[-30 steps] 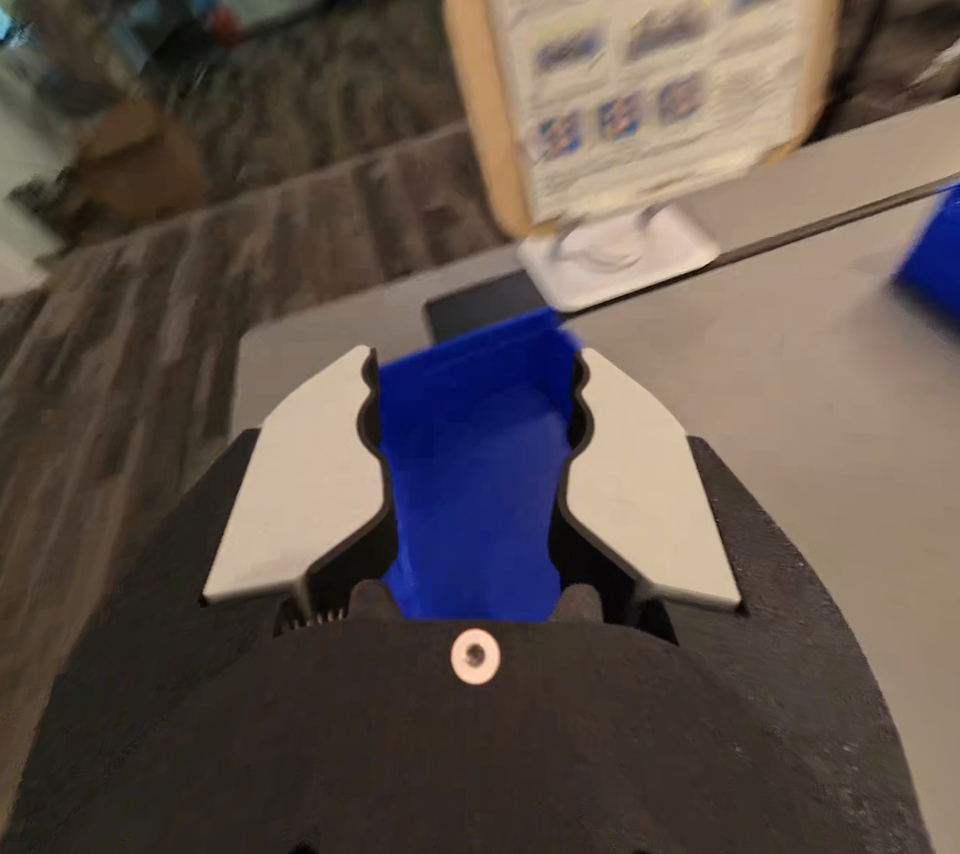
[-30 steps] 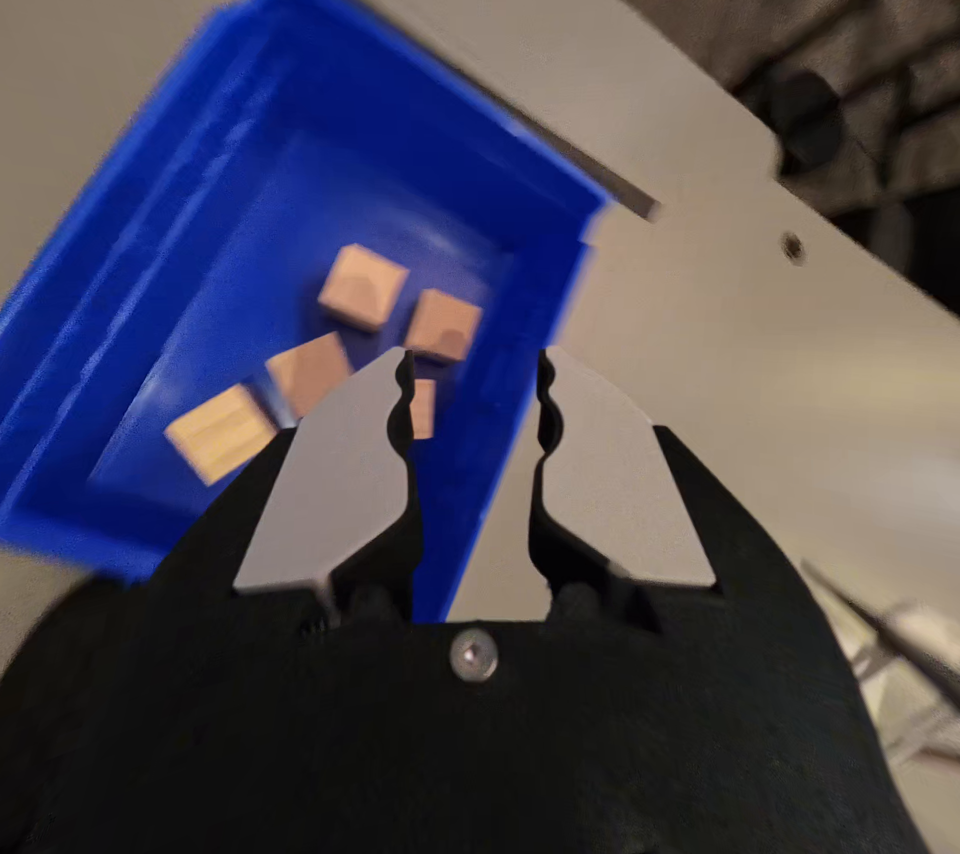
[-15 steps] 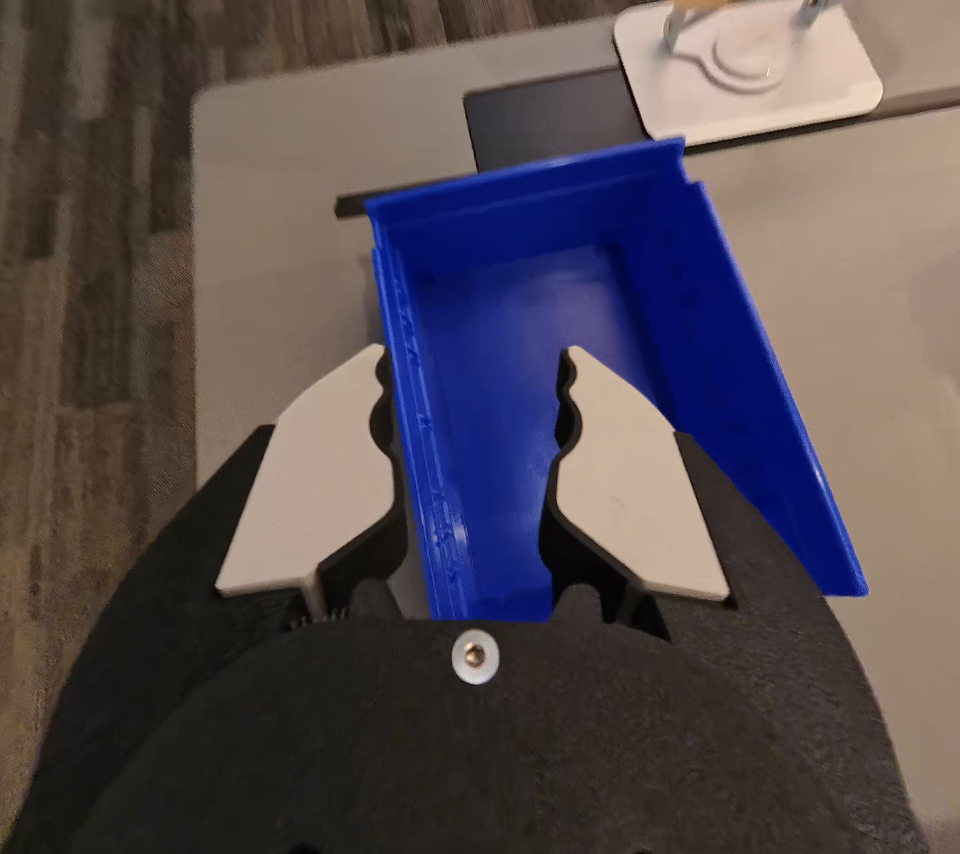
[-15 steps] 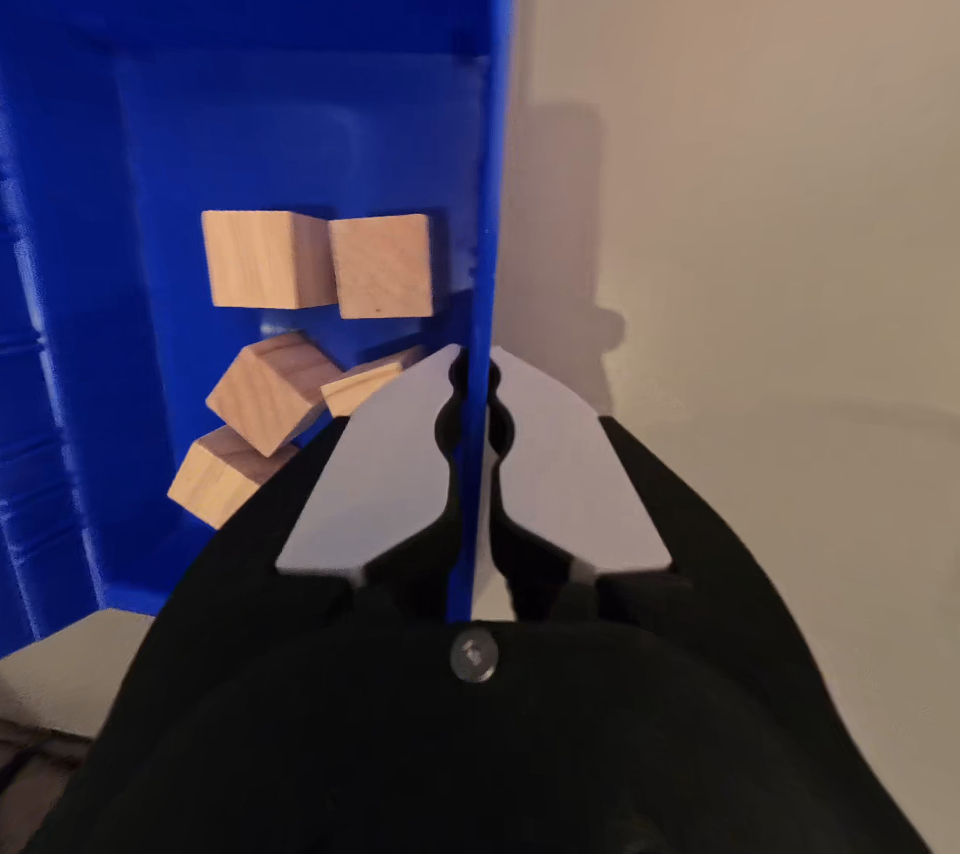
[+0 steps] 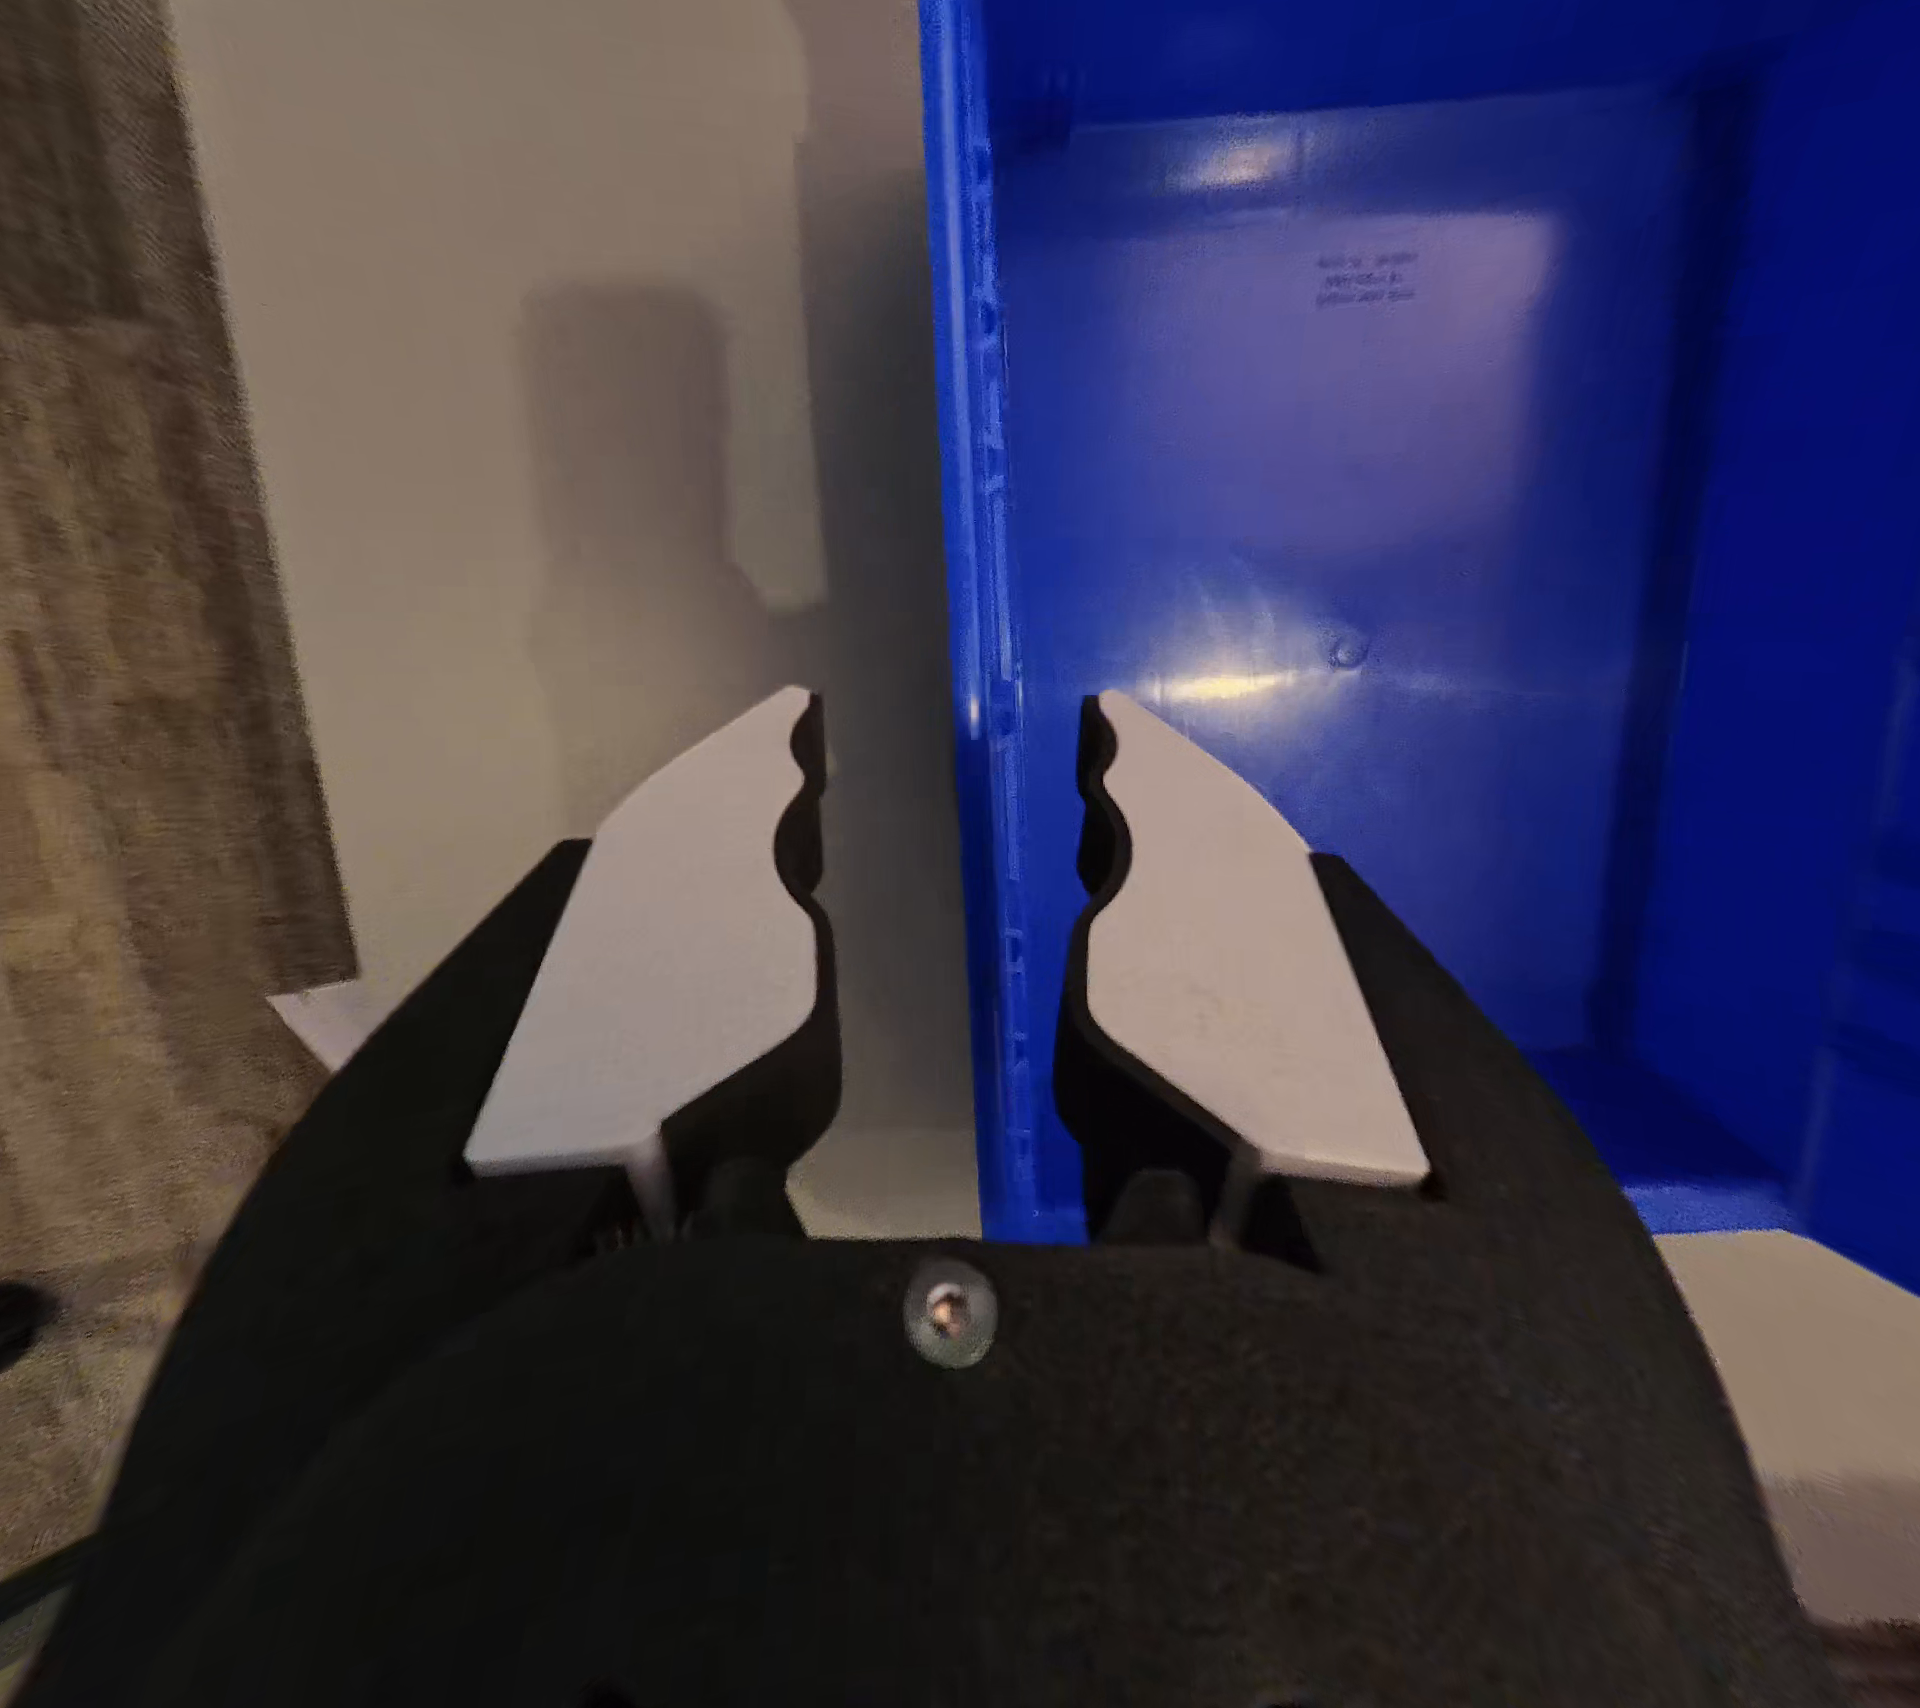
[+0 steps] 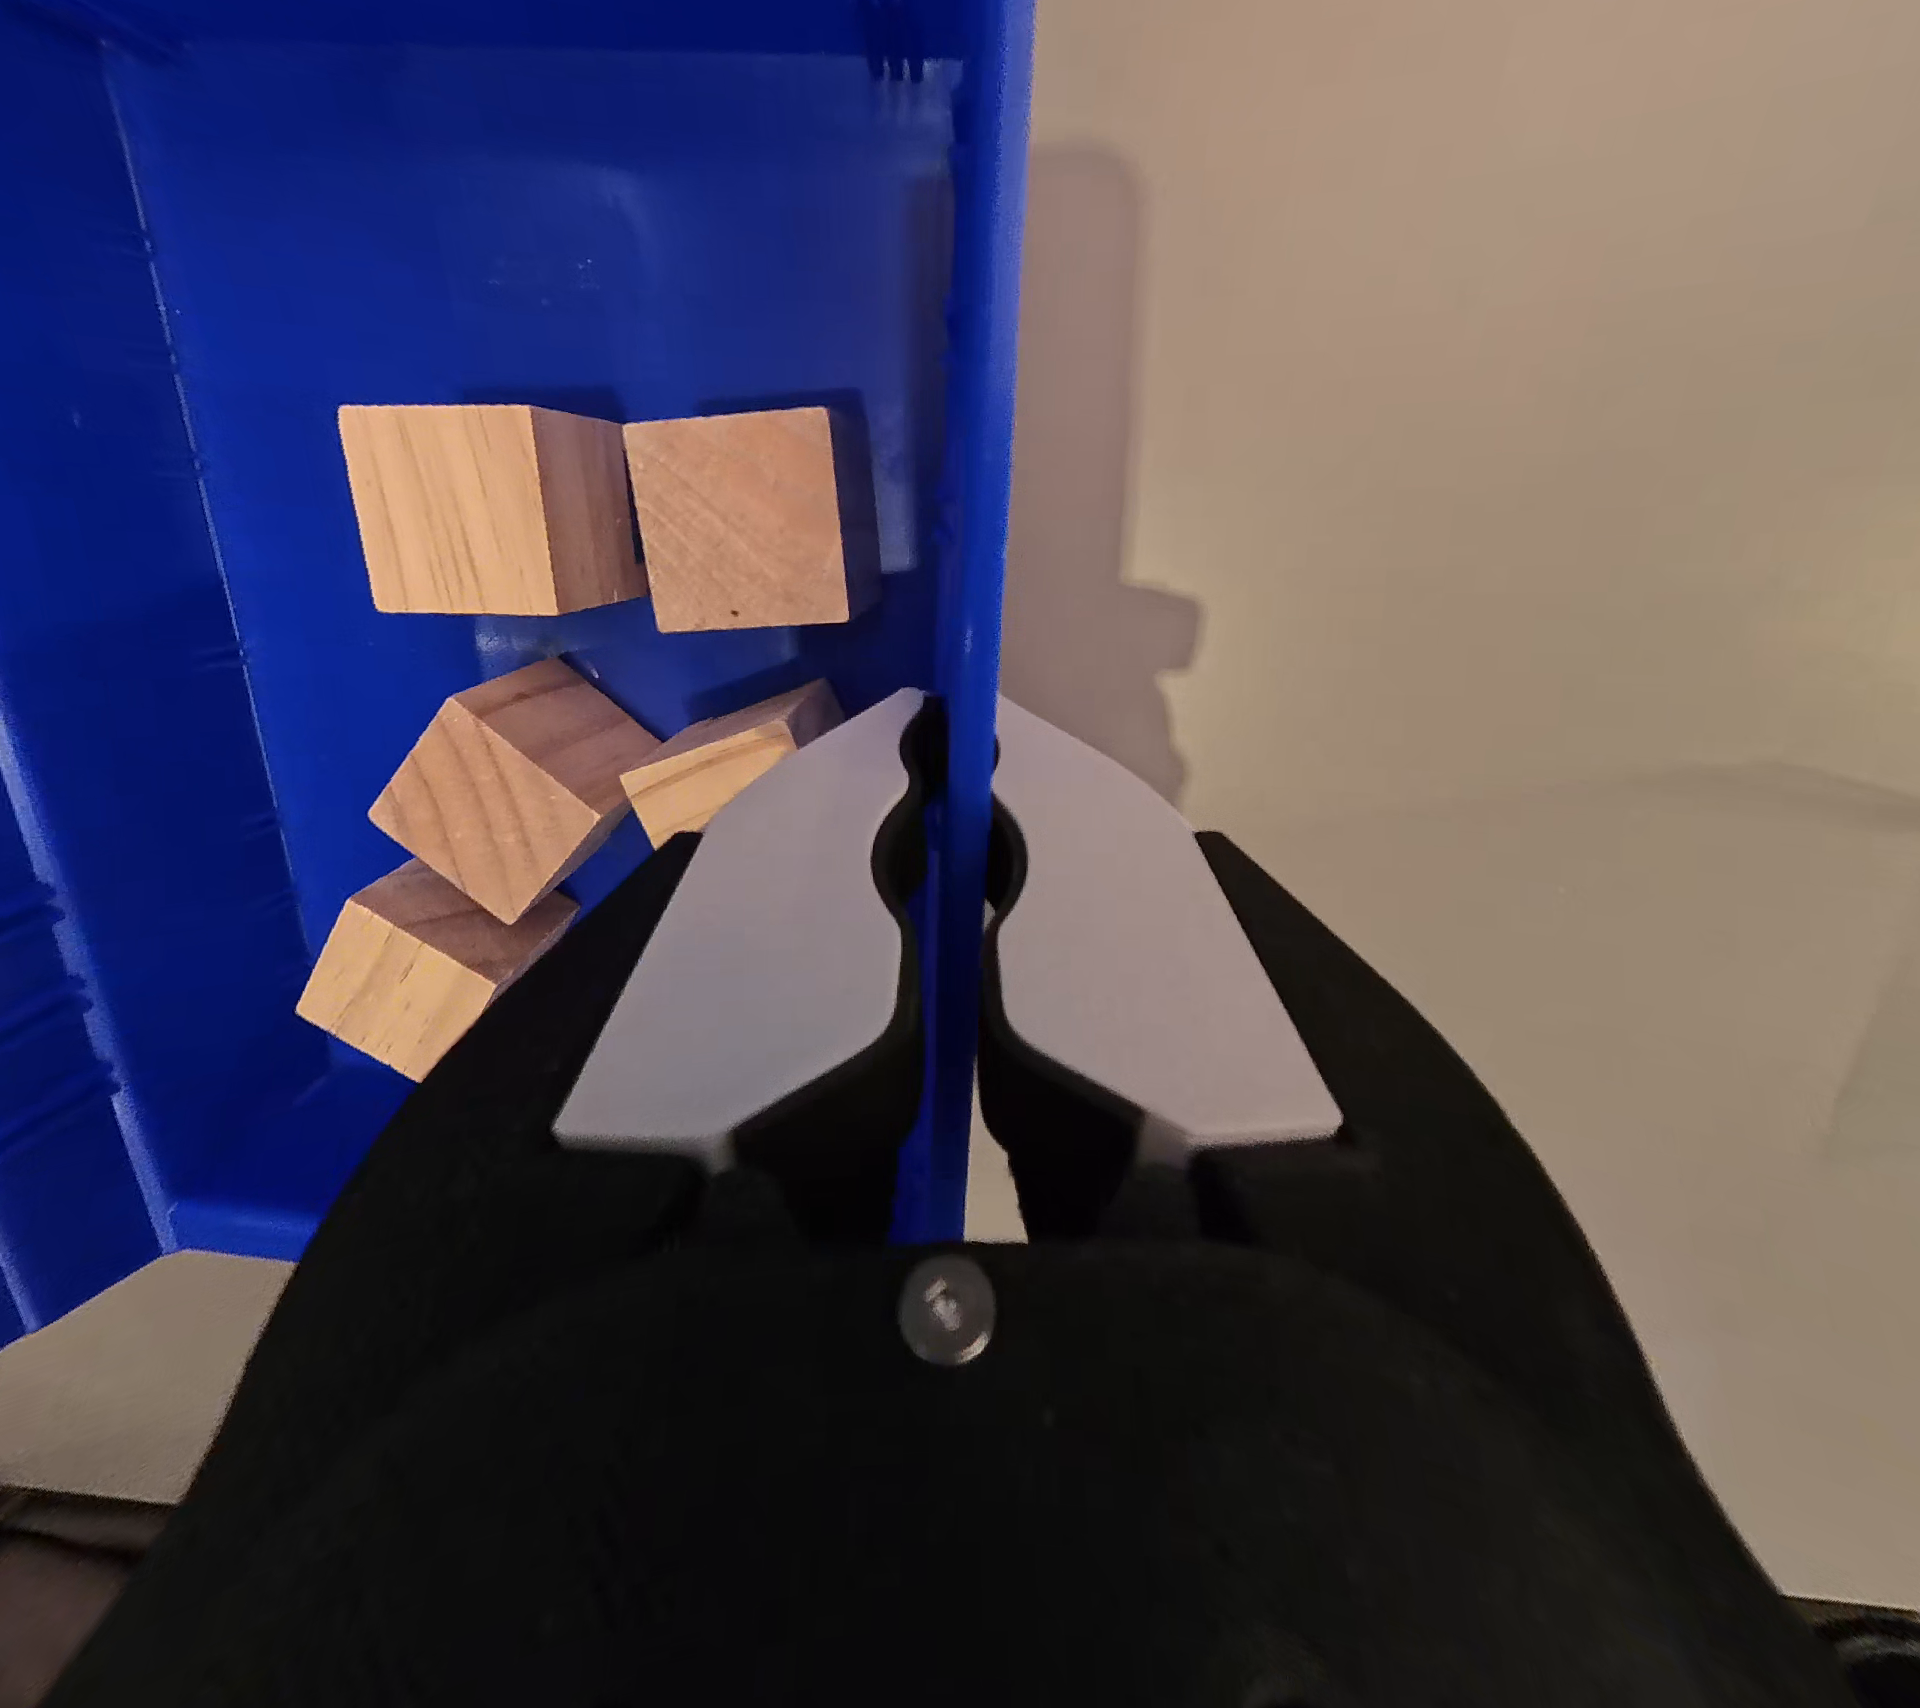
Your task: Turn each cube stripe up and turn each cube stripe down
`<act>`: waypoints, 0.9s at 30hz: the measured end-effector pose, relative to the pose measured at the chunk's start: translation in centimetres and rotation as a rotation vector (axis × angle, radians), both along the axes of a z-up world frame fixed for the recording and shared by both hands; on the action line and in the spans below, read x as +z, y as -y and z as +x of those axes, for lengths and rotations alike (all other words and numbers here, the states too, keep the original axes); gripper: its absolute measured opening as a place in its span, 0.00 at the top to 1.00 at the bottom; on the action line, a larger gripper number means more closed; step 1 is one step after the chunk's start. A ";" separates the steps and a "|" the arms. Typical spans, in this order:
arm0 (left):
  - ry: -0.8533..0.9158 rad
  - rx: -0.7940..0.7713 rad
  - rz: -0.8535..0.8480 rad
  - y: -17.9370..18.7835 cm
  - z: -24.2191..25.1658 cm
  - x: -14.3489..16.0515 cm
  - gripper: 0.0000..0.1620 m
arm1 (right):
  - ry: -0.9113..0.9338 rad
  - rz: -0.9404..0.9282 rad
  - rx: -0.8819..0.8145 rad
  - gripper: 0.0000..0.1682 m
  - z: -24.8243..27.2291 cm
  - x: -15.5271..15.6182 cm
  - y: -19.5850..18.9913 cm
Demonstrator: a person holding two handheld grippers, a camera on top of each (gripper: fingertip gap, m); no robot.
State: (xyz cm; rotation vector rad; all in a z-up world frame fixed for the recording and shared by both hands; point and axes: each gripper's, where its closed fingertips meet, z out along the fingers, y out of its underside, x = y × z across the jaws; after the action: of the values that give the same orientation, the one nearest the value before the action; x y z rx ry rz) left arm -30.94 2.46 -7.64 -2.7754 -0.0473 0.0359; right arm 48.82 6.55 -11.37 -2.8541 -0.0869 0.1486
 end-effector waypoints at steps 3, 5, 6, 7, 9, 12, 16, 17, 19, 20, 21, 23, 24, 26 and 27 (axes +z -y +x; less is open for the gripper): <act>0.018 0.004 -0.111 1.2 -0.2 -2.0 0.74 | -0.001 -0.008 -0.003 0.97 -0.1 0.0 0.1; 0.011 -0.007 -0.192 1.7 -0.2 -3.3 0.79 | -0.004 -0.015 -0.006 0.96 -0.2 0.0 0.3; 0.069 -0.024 -0.214 1.8 0.8 -3.7 0.90 | -0.006 -0.020 -0.012 0.97 -0.3 0.0 0.4; 0.104 -0.031 -0.229 1.8 1.5 -3.9 0.95 | -0.007 -0.027 -0.026 0.97 -0.5 0.0 0.4; 0.067 -0.015 -0.245 1.5 1.4 -4.1 0.96 | -0.002 -0.043 -0.055 0.97 -0.8 0.0 0.6; 0.092 -0.023 -0.252 1.1 3.2 -4.1 0.97 | 0.023 -0.075 -0.054 0.97 -2.0 0.0 1.1; 0.026 -0.076 -0.290 0.9 6.5 -4.1 0.94 | 0.012 -0.135 0.009 0.97 -5.6 0.0 2.1; -0.015 -0.093 -0.291 0.7 7.3 -4.2 0.92 | 0.018 -0.145 0.024 0.97 -6.6 0.0 2.3; -0.071 -0.146 -0.292 0.6 9.3 -4.2 0.89 | 0.033 -0.153 0.069 0.97 -8.9 0.0 2.6; -0.077 -0.168 -0.297 0.7 10.4 -4.3 0.88 | 0.029 -0.155 0.093 0.96 -10.2 0.0 2.7; -0.080 -0.188 -0.304 0.8 11.5 -4.3 0.88 | 0.023 -0.158 0.121 0.96 -11.5 0.0 2.9; -0.099 -0.229 -0.316 1.1 13.5 -4.3 0.87 | 0.013 -0.170 0.173 0.96 -13.8 0.0 3.3; -0.115 -0.252 -0.318 1.1 14.3 -4.3 0.86 | 0.010 -0.176 0.189 0.96 -14.8 0.0 3.5; -0.140 -0.314 -0.315 1.2 15.9 -4.3 0.84 | 0.015 -0.190 0.224 0.96 -16.6 0.0 3.8; -0.142 -0.340 -0.312 1.2 16.7 -4.4 0.83 | 0.013 -0.198 0.242 0.96 -17.3 0.0 3.8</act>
State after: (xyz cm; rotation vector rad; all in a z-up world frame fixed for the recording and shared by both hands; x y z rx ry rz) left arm -14.20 1.22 -12.00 -3.0391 0.5057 0.1649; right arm 31.49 2.71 -11.37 -3.0321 -0.4443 0.1978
